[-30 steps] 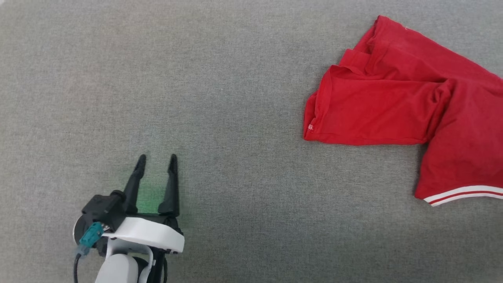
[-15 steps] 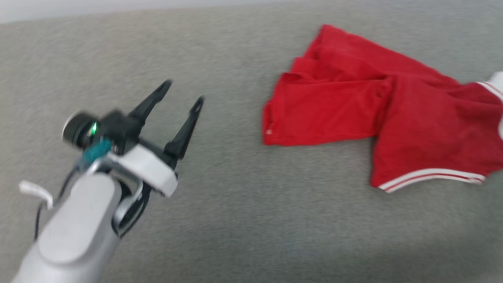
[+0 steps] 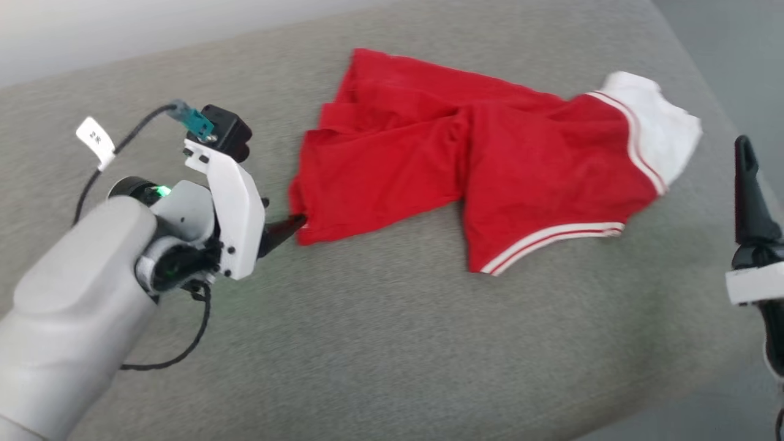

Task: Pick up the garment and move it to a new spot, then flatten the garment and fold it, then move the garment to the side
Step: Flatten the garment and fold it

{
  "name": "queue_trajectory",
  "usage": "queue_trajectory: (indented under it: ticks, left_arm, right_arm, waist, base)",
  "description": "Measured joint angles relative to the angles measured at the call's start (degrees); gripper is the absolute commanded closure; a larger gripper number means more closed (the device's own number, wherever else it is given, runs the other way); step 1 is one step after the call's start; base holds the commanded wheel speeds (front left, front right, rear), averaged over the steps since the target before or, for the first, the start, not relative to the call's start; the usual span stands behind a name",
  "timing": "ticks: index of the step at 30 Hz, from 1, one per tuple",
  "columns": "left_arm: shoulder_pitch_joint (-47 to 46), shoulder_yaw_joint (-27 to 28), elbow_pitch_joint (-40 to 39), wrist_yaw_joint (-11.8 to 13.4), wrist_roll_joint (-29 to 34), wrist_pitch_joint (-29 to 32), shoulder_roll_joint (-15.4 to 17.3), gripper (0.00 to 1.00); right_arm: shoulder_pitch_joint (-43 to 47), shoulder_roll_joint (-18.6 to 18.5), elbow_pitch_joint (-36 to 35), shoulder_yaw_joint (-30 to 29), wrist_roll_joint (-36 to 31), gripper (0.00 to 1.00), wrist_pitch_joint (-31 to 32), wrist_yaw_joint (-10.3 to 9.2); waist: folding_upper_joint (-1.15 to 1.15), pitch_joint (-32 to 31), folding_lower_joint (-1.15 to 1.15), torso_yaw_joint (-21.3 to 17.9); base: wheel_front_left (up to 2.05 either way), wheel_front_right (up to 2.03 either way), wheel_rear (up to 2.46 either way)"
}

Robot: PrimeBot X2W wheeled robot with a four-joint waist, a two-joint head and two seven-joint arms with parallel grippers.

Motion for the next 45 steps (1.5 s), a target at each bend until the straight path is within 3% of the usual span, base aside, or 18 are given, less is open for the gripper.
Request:
queue_trajectory:
  ticks: [4,10,11,13,19,23,28,35,39,41,44,45]
  left_arm:
    - [-2.37,-0.12,4.77,0.01,-3.38,6.09,-0.53,0.00]
    - [-3.36,-0.40,8.84,0.08,-5.99,8.68,-2.55,0.04]
    - [-3.54,-0.76,9.35,0.08,-5.64,8.47,-2.60,0.28]
    - [-4.13,-2.16,9.43,0.07,-4.00,7.75,-2.31,1.00]
    - [-7.46,-2.44,10.94,0.07,-1.29,1.61,-1.35,1.00]
    - [-14.72,-1.71,13.46,0.09,4.21,-6.27,0.24,1.00]
    - [-25.75,-0.80,18.24,2.72,13.26,-18.58,0.41,1.00]
    - [-36.55,-1.16,28.00,6.55,20.72,-30.61,-2.44,1.00]
    - [-36.79,-3.16,34.75,5.14,21.39,-30.31,-4.34,1.00]
    - [-36.28,-4.49,37.56,4.43,22.51,-29.86,-4.92,0.89]
    - [-34.32,-4.94,41.67,4.02,22.62,-29.69,-5.33,0.53]
    - [-33.59,-5.05,42.87,4.01,22.51,-29.30,-5.31,0.19]
  right_arm:
    - [1.59,1.85,-1.67,-0.55,-1.02,0.00,0.00,0.00]
    - [2.22,3.90,-2.65,-0.83,-1.38,0.00,0.00,0.00]
    - [2.22,4.19,-2.69,-0.86,-1.51,0.00,0.00,0.00]
    - [2.23,4.82,-2.87,-0.82,-1.55,0.00,0.00,0.00]
    - [2.41,6.51,-3.69,-0.22,-1.86,0.00,0.00,0.00]
    - [2.40,7.44,-4.00,0.52,-1.98,0.00,0.00,0.00]
    - [1.98,8.53,-4.28,2.19,-1.16,0.00,0.00,0.00]
    - [0.87,9.95,-4.48,4.03,-0.77,0.00,0.00,0.00]
    - [0.66,10.92,-4.48,4.90,-0.52,0.00,0.00,0.00]
    - [0.51,11.36,-4.46,5.25,-0.47,0.00,0.00,0.00]
    - [-0.03,11.71,-4.43,5.95,-0.45,0.00,0.00,0.00]
    - [-0.21,11.72,-4.43,6.33,-0.45,0.00,0.00,0.00]
  waist:
    - [0.00,0.62,0.00,-2.94]
    - [0.00,1.89,0.00,-5.91]
    - [0.00,2.11,0.00,-6.17]
    - [0.00,2.51,0.00,-6.51]
    - [0.00,3.20,0.00,-7.24]
    - [0.00,3.67,0.00,-7.82]
    - [0.00,4.76,0.00,-9.11]
    - [0.00,6.99,0.00,-11.67]
    - [0.00,8.22,0.00,-13.16]
    - [0.00,8.85,0.00,-13.67]
    - [0.00,9.68,0.00,-14.25]
    - [0.00,9.87,0.00,-14.34]
  base:
    - [0.00,0.00,0.00]
    - [0.00,0.00,0.00]
    - [0.00,0.00,0.00]
    - [0.00,0.00,0.00]
    - [0.00,0.00,0.00]
    - [0.00,0.00,0.00]
    - [0.00,0.00,0.00]
    - [0.00,0.00,0.00]
    - [0.00,0.00,0.00]
    - [0.00,0.00,0.00]
    - [0.00,0.00,0.00]
    - [0.00,0.00,0.00]
